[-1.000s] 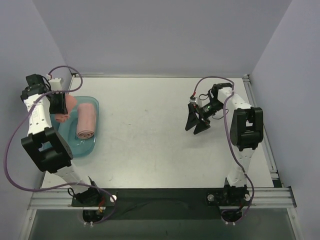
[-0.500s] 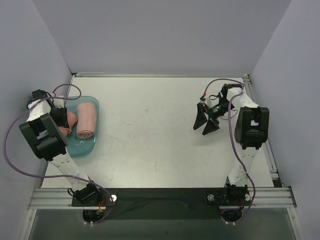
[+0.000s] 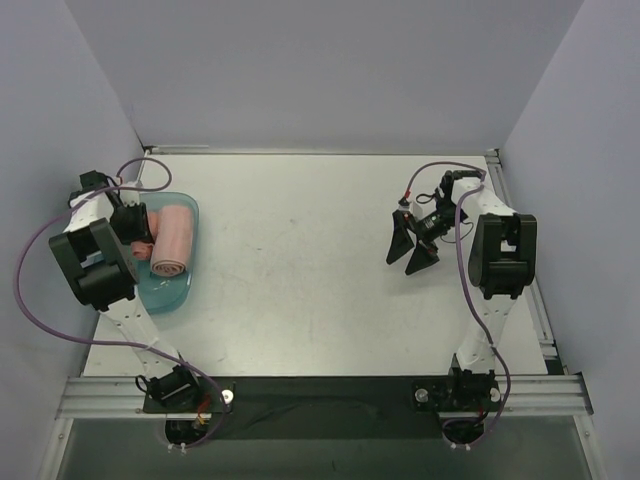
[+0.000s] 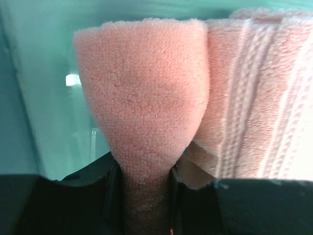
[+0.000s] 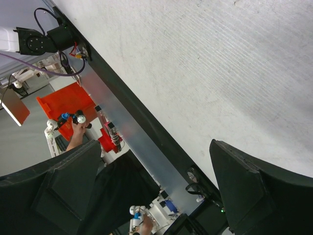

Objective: Roll the towels
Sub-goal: Place the rolled towel into the container

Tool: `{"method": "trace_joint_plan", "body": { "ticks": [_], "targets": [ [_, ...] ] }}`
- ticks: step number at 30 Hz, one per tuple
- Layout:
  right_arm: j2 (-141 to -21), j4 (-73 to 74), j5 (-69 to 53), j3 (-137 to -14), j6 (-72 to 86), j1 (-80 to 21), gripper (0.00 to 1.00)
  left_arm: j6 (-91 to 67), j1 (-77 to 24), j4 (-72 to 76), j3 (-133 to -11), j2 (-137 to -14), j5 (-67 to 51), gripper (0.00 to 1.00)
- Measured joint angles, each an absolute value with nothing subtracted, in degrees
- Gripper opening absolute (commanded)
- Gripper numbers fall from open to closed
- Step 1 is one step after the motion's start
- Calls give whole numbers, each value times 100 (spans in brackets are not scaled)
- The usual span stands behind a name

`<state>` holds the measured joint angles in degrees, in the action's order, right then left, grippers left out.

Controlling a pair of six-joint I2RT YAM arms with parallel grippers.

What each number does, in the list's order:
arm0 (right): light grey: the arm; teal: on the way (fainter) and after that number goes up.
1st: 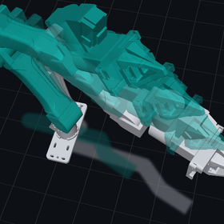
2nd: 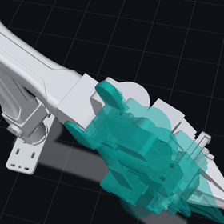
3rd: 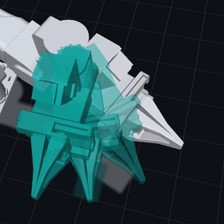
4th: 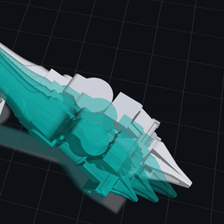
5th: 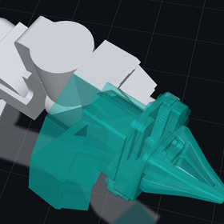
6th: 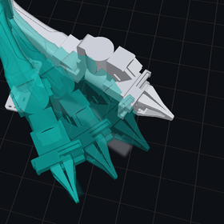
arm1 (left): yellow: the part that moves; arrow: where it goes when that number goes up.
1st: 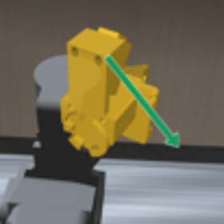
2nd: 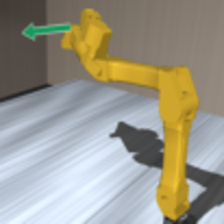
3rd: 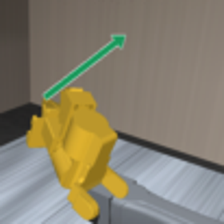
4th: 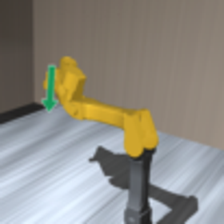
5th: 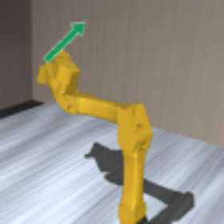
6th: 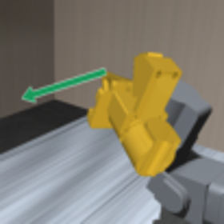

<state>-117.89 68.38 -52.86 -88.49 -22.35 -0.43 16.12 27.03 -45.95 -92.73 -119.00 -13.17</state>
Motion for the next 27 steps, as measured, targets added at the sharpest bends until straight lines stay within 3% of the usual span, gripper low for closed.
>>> {"method": "trace_joint_plan", "body": {
  "ticks": [4, 10, 16, 17, 24, 25, 27],
  "targets": [
    [-11786, 6838, -5286, -8849, -2233, -40, 100, 1505, 2543, -4569, -9273, -11913, -1404, 40],
    [-11786, 6838, -5286, -8849, -2215, -40, 100, 1404, 2469, -4558, -9273, -11913, -1444, 55],
    [-11786, 6836, -5290, -8849, -2215, -40, 100, 1402, 2473, -4556, -9273, -11913, -1441, 61],
    [-11786, 6836, -5290, -8849, -2215, -40, 100, 1411, 2473, -4558, -9273, -11913, -1439, 69],
    [-11782, 6836, -5295, -8849, -2215, -40, 100, 1562, 2451, -4567, -9411, -11913, -1345, 72],
    [-11778, 6836, -5293, -8849, -2215, -40, 100, 1590, 2447, -4571, -9452, -11911, -1326, 79],
    [-11760, 6836, -5295, -8849, -2215, -40, 100, 1667, 2445, -4576, -9518, -11904, -1271, 80]
  ]
}}
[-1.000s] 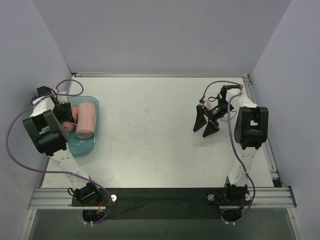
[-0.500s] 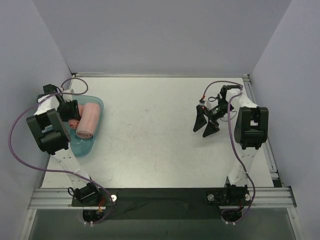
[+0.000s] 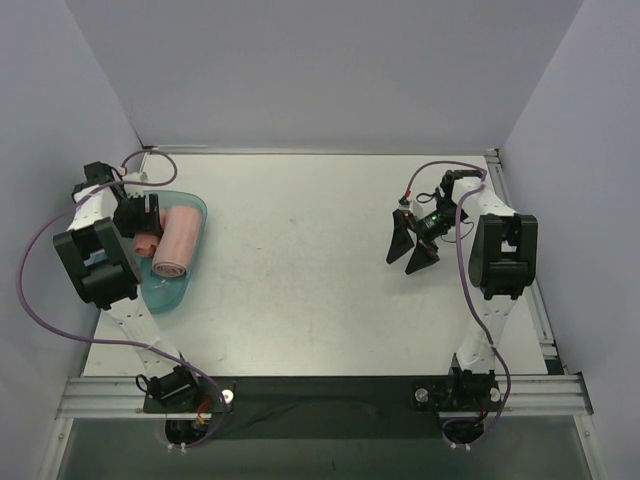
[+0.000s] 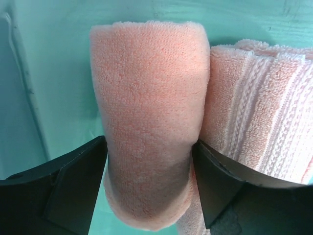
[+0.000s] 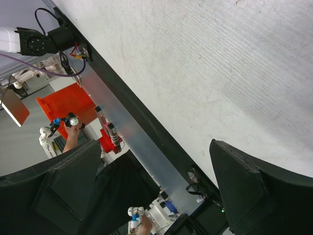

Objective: Roll the towels
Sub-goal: Place the rolled towel into the container

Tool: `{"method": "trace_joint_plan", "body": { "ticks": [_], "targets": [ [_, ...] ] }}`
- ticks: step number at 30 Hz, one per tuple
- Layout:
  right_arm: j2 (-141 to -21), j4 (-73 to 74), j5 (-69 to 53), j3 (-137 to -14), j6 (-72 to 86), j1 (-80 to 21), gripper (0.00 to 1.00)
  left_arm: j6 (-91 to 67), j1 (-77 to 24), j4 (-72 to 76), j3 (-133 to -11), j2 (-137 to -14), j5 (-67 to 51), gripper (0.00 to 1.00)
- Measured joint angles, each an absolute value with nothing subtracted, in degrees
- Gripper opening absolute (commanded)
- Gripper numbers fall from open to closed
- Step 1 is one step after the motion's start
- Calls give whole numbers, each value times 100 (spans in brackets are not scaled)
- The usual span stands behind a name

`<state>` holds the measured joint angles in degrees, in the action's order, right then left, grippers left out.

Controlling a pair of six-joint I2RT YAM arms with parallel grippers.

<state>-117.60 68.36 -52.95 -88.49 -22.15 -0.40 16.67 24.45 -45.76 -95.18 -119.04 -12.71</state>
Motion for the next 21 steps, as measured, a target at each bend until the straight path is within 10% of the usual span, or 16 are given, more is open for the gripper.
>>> {"method": "trace_joint_plan", "body": {
  "ticks": [2, 21],
  "targets": [
    [-11743, 6836, -5295, -8849, -2215, -40, 100, 1717, 2434, -4593, -9572, -11893, -1234, 97],
    [-11507, 6831, -5339, -8860, -2220, -40, 100, 2320, 1721, -5061, -10186, -10429, -727, 97]
  ]
}}
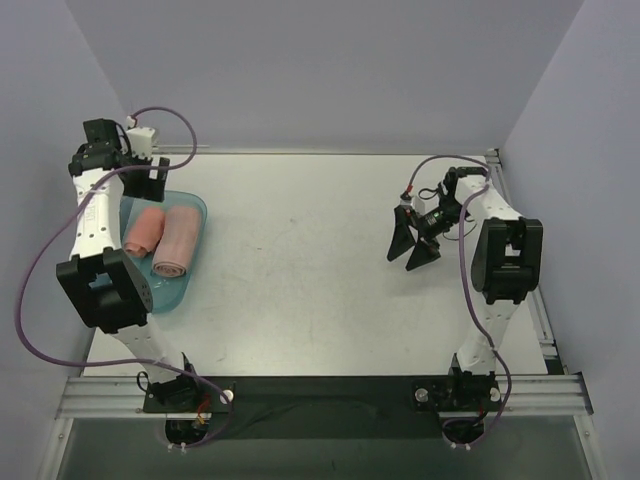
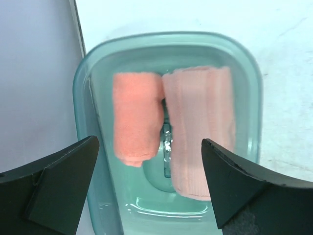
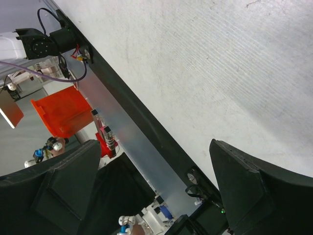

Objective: Roll the towels
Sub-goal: Place the rolled towel into the container

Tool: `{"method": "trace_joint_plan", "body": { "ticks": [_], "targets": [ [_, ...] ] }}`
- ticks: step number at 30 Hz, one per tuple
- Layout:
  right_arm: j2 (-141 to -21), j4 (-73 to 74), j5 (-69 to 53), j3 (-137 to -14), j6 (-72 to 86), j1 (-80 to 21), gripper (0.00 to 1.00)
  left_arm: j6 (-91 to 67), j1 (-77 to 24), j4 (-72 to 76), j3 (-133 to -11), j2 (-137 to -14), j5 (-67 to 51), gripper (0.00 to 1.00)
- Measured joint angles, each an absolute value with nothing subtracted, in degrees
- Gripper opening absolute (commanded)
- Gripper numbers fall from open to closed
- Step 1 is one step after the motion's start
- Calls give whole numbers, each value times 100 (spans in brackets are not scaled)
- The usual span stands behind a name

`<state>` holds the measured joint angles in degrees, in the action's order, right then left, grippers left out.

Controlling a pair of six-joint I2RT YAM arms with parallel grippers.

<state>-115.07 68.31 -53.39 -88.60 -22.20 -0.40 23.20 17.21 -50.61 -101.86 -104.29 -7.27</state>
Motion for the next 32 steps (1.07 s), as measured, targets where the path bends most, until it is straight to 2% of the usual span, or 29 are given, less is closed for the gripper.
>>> {"method": "trace_joint_plan", "body": {
  "ticks": [8, 14, 25, 32],
  "targets": [
    [-10932, 6726, -5288, -9004, -2196, 43, 100, 2189, -56, -5199, -10473, -9736, -355, 97],
    [-10036, 6128, -4845, -8823, -1841, 158, 100, 1588, -1109, -5177, -10064, -9461, -982, 97],
    [-8486, 4943, -4082, -7072, -1345, 145, 100, 1041, -1352, -4477, -7255, -9054, -1339, 97],
    [-8298, 4694, -3972, -6593, -1302, 141, 100, 950, -1350, -4125, -6646, -8315, -1365, 97]
  ]
}}
